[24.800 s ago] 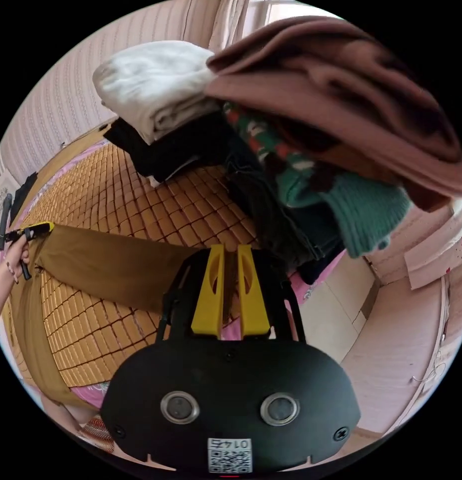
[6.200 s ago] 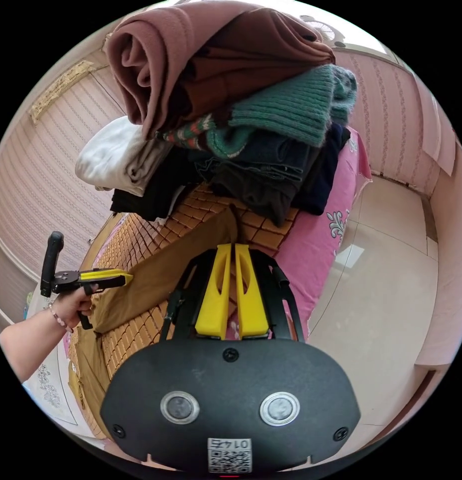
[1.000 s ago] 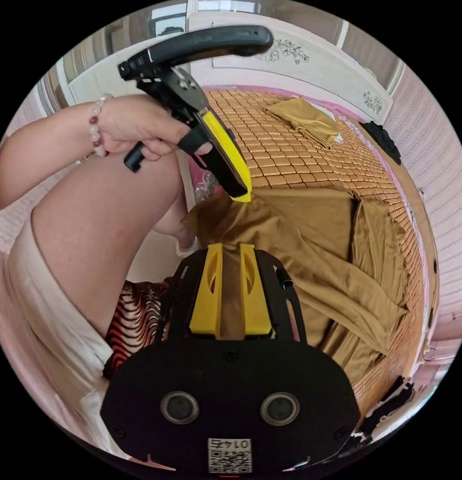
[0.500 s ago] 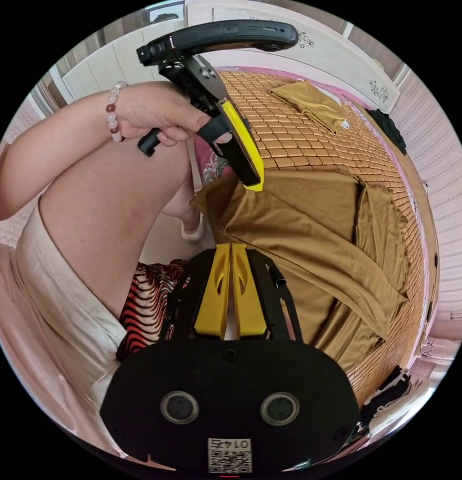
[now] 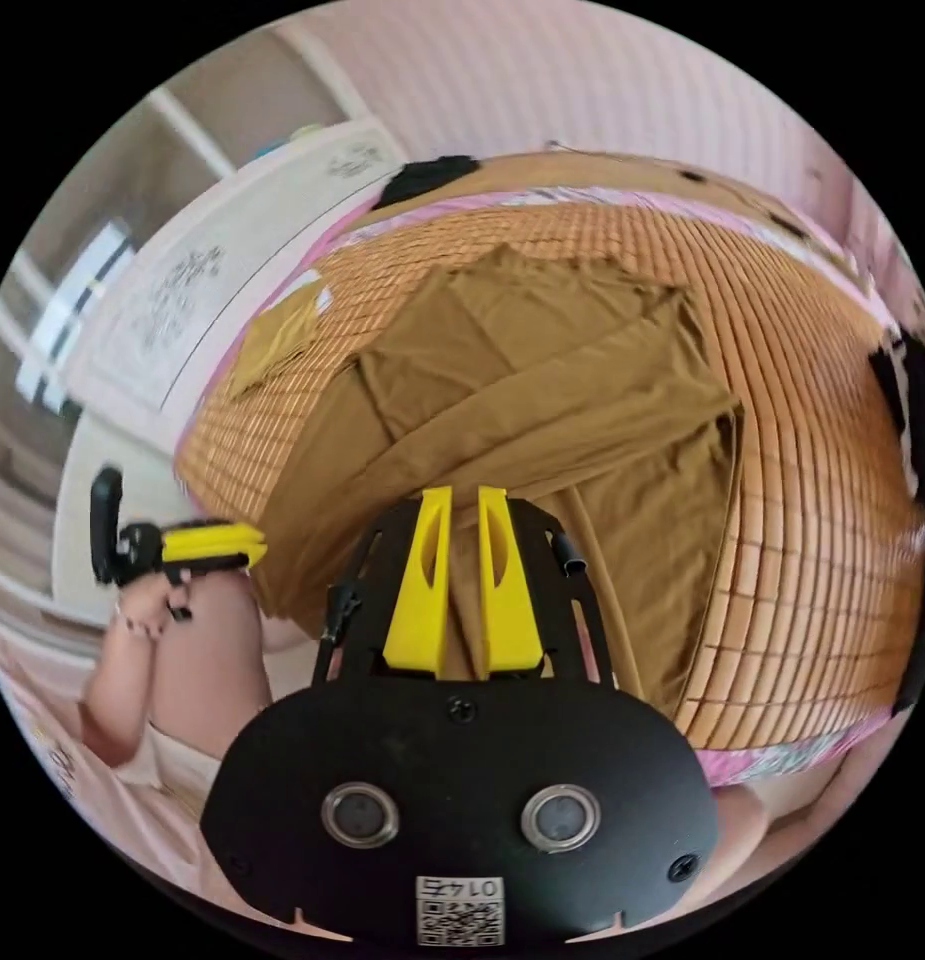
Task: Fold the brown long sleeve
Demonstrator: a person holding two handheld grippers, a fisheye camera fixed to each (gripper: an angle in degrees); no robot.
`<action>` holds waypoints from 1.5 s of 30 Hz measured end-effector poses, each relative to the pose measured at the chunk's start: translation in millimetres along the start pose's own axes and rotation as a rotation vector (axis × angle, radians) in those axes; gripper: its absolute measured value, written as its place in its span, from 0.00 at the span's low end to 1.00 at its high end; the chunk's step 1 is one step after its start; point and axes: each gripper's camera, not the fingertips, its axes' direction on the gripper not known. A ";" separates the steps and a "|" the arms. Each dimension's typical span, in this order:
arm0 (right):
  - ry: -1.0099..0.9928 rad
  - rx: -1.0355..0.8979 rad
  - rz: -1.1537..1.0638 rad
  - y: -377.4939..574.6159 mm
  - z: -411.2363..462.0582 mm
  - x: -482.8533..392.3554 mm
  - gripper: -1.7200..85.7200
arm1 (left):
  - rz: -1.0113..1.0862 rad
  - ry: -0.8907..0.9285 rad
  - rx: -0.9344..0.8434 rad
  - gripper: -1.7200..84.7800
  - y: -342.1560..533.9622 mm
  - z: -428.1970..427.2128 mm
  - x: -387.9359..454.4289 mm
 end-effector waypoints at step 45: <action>0.265 -0.084 -0.484 43.5 22.8 -118.4 0.01 | 0.022 -0.084 0.015 0.07 -18.0 -3.8 18.7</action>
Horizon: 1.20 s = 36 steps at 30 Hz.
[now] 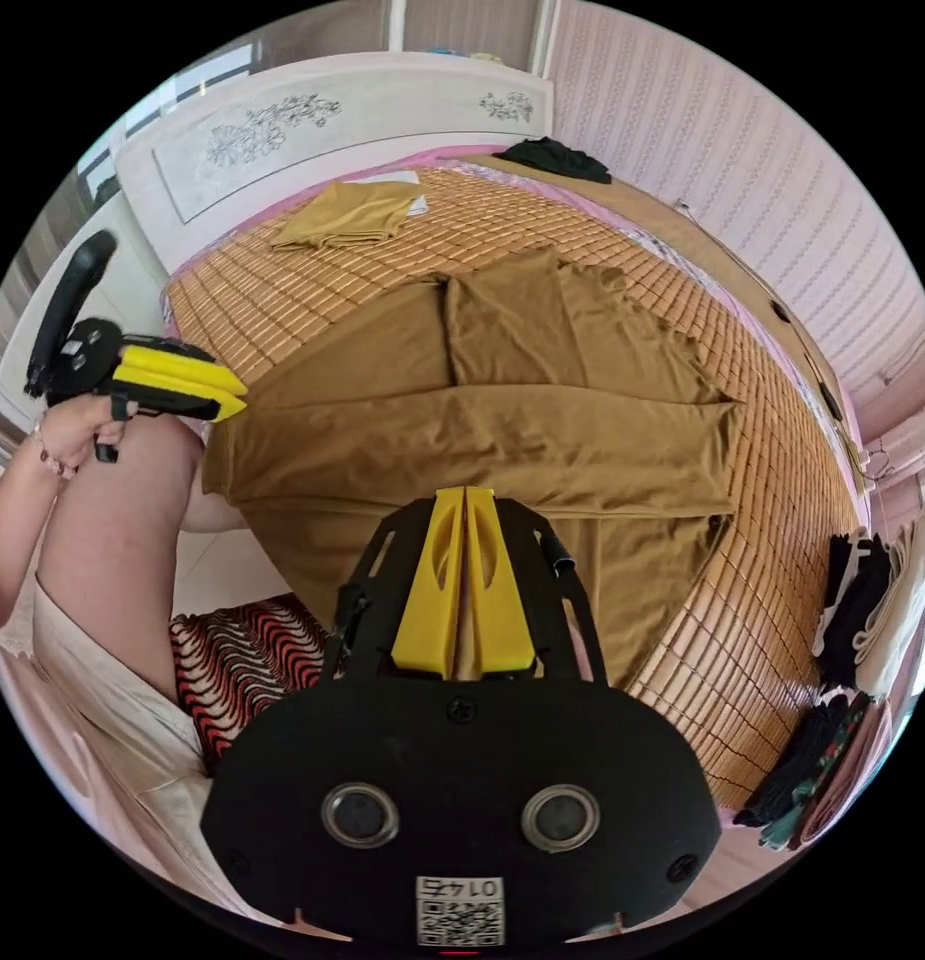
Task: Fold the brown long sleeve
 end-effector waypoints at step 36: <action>-0.072 0.095 0.401 -66.8 95.4 347.8 0.08 | -0.190 0.200 0.204 0.15 -362.5 34.8 -148.6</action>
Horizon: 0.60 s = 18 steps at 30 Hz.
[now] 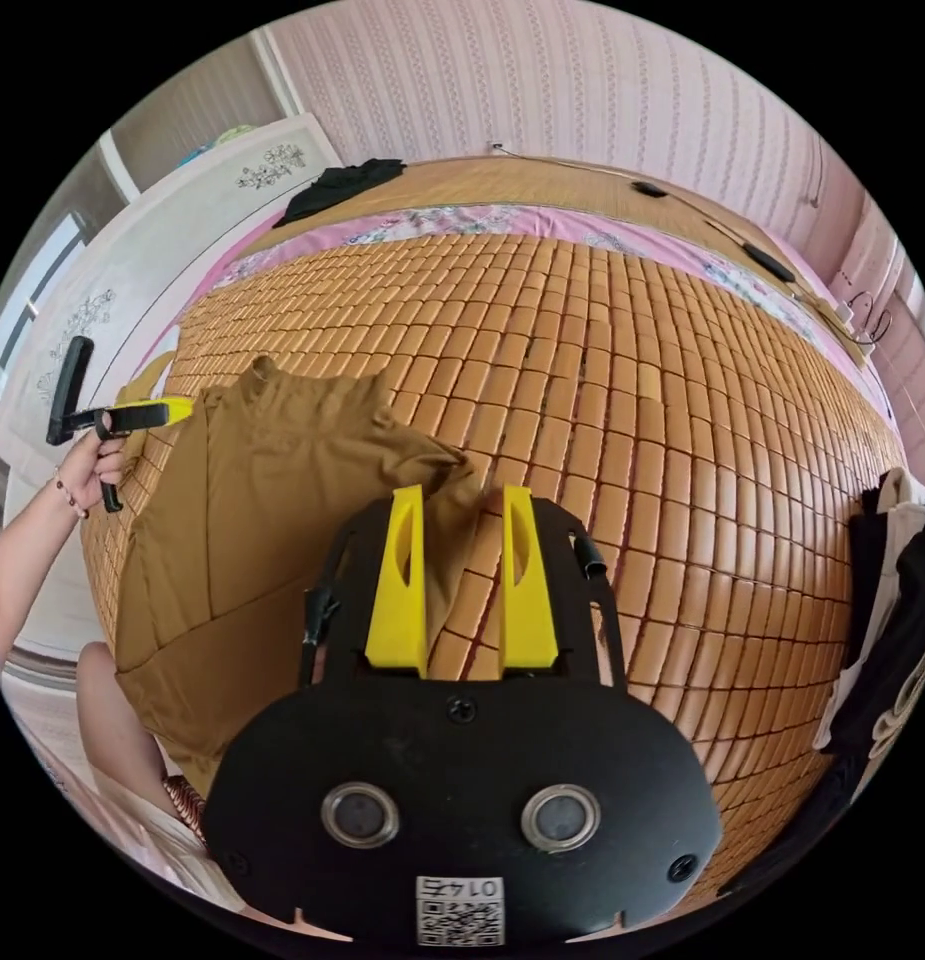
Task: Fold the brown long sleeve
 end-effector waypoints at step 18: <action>0.078 0.146 -0.001 -66.1 -69.0 45.1 0.03 | 0.040 -0.076 0.122 0.01 -67.9 -0.4 20.7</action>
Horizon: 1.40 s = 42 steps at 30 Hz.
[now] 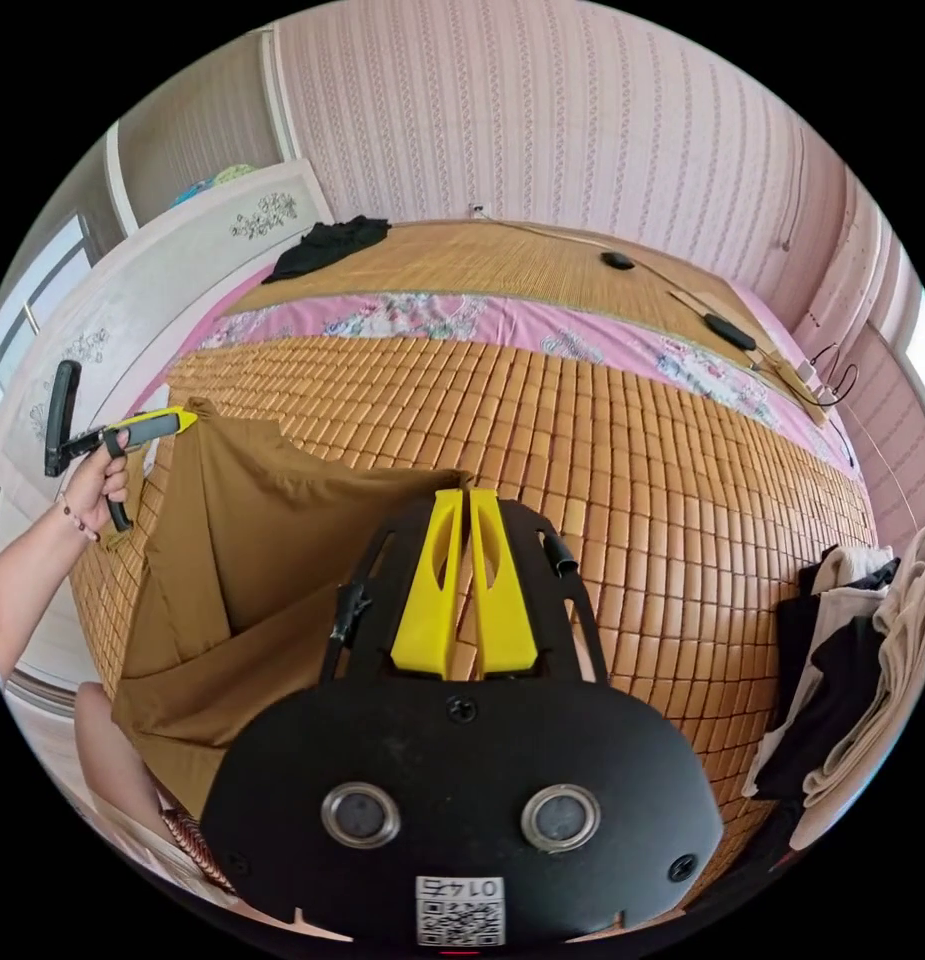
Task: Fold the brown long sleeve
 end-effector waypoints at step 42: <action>-0.220 -0.178 0.027 319.5 -123.5 -23.1 0.06 | -0.040 0.042 -0.202 0.06 366.9 -98.6 26.0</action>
